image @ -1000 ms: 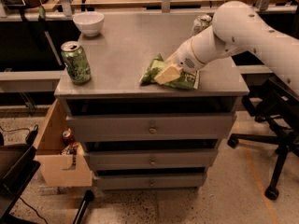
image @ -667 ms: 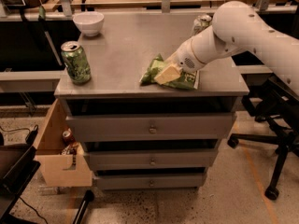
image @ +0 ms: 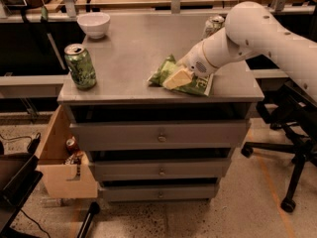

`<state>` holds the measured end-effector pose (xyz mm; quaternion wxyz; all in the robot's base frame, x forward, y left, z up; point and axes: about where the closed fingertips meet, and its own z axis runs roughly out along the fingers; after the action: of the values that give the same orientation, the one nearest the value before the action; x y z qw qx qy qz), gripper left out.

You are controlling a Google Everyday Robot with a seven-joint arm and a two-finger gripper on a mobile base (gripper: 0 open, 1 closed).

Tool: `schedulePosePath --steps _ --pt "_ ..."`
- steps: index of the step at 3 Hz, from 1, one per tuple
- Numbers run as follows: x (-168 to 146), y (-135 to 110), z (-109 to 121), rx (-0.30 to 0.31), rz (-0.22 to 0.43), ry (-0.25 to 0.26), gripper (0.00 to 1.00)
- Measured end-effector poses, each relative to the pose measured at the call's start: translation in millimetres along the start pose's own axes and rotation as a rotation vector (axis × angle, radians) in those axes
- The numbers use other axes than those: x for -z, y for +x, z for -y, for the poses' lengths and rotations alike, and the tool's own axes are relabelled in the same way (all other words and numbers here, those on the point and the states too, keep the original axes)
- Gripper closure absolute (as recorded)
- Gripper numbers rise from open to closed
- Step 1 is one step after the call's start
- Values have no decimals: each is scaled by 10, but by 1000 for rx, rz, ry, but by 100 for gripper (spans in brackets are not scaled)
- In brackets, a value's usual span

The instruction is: Move green jalapeno chip bag near white bowl

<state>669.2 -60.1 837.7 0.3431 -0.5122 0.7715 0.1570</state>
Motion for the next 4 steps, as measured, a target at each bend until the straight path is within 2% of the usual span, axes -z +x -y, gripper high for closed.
schedulePosePath --steps 1,2,4 --pt "-13 -9 -5 1 -5 -2 20" --pt "114 -119 84 18 -48 5 44" --pt "312 -434 241 82 -182 33 91"
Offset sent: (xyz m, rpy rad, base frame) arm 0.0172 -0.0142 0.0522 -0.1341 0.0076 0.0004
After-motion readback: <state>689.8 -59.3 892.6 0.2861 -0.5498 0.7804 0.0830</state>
